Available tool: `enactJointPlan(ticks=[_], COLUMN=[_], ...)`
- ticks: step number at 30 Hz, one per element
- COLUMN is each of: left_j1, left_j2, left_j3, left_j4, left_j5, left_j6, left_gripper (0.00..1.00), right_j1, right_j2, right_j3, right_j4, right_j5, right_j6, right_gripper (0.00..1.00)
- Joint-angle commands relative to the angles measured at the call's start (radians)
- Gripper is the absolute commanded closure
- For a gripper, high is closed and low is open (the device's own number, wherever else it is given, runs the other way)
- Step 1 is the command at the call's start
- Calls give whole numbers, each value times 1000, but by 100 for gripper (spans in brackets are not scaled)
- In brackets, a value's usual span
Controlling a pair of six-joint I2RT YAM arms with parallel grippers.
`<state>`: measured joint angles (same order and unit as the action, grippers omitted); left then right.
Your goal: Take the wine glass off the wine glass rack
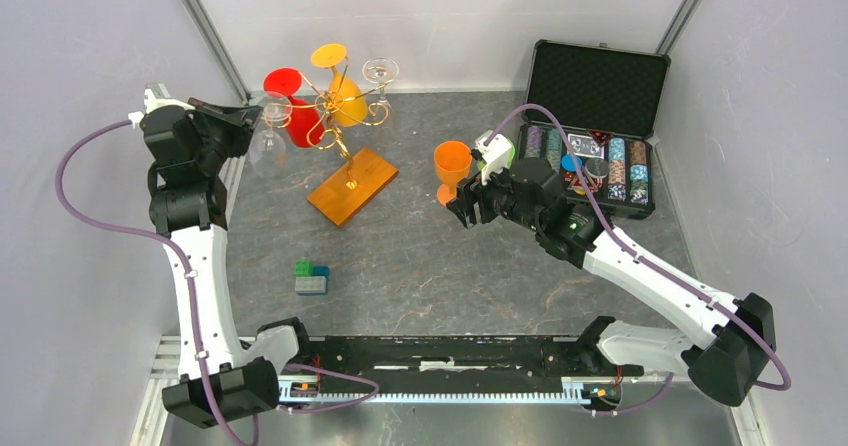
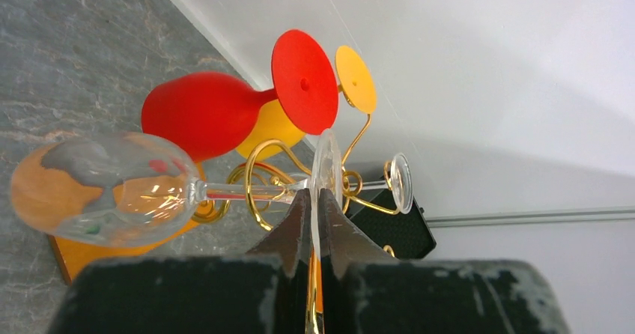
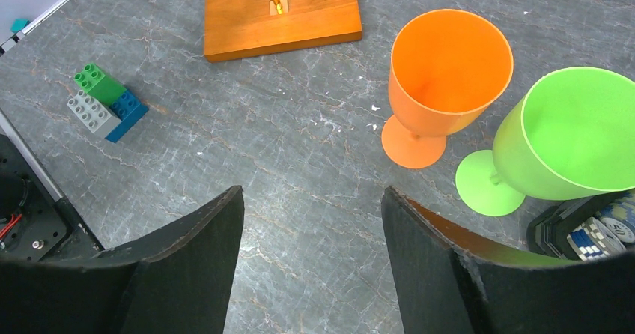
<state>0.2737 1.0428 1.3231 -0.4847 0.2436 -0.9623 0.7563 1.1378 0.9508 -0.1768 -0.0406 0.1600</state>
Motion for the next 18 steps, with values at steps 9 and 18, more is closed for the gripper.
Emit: enactJointPlan(ticks=[9,18], left_j1=[5,5], left_j2=[84,112], left_j3=[71,55], left_j4=[170,241], left_j5=[120,314], left_j6=[22,-41], left_gripper=[98,98], right_j1=[-5,-5], right_j2=[-26,-25], right_j3=[-4,-7], right_j4=[49,57], right_j5=[-5,-18], right_j6=[-1,5], right_gripper=[25,24])
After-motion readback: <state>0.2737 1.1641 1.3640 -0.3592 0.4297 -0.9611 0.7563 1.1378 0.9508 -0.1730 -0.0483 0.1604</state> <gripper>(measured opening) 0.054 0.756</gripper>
